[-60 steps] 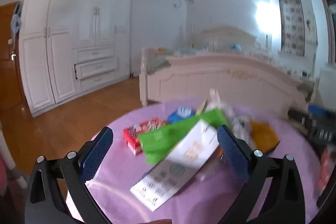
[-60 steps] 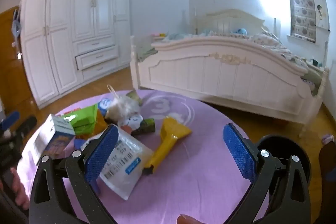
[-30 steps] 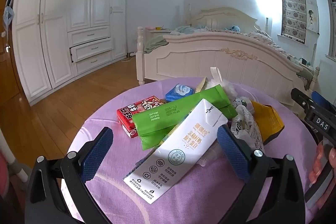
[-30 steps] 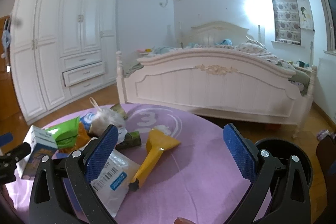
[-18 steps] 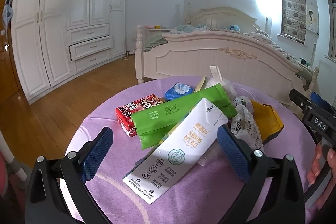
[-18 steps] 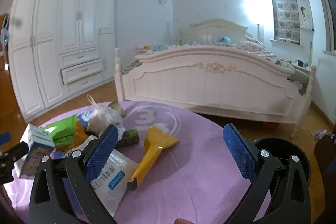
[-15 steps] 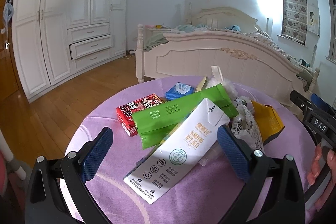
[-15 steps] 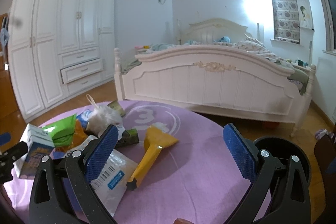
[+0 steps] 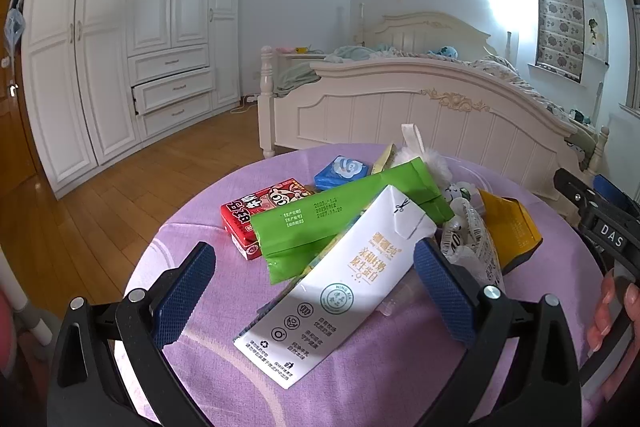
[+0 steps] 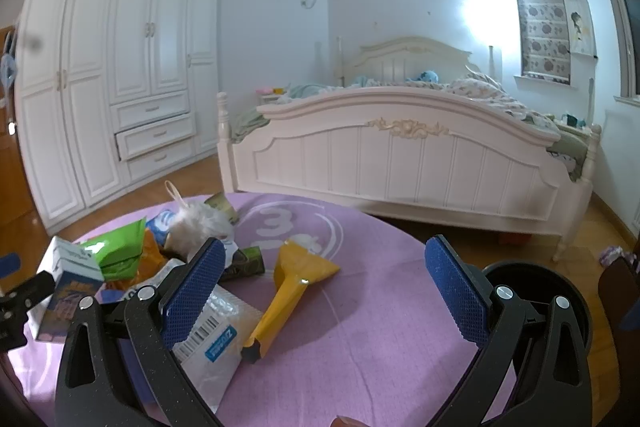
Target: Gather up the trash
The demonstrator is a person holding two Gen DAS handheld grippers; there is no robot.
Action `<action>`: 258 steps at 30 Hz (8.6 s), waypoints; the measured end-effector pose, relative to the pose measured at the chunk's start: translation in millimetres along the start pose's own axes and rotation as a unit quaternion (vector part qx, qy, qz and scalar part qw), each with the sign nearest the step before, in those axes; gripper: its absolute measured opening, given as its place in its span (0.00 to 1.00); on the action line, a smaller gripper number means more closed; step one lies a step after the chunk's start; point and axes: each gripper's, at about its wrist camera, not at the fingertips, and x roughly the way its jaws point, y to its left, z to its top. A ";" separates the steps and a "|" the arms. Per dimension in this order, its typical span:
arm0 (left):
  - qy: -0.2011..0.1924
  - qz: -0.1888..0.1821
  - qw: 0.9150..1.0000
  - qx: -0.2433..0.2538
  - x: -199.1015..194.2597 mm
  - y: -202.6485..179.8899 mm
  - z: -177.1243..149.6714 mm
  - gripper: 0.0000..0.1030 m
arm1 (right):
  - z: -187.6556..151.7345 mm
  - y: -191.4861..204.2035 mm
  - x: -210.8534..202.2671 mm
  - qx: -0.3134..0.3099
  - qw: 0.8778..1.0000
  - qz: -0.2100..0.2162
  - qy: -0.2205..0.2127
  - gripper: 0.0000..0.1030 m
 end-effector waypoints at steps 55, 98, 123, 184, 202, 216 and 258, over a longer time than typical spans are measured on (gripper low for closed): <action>0.040 -0.059 0.981 0.180 30.5 1.4 3.5 0.69 | 78.1 157.2 77.9 -0.447 0.807 0.356 0.151 0.96; 0.020 -0.171 0.985 -0.016 -4.2 44.7 26.7 0.39 | 78.3 -27.1 70.1 0.136 0.870 0.425 0.210 0.07; 0.149 -0.421 0.890 0.090 116.3 -357.9 48.7 0.39 | -63.0 -323.8 29.7 0.286 0.945 -0.008 0.160 0.07; 0.045 -0.096 0.993 0.054 73.0 13.1 52.3 0.88 | 55.1 -92.7 57.1 0.039 0.976 0.172 0.131 0.95; 0.164 -0.132 0.969 0.126 149.5 56.4 48.4 0.64 | 69.9 109.5 179.7 -0.150 0.914 0.211 0.314 0.94; 0.155 -0.108 0.978 0.088 136.4 66.8 34.5 0.53 | 62.8 74.1 161.6 -0.033 0.920 0.262 0.290 0.43; 0.151 -0.380 0.900 0.149 132.0 -354.6 50.9 0.48 | -5.7 -347.4 65.2 0.244 0.958 0.051 0.144 0.43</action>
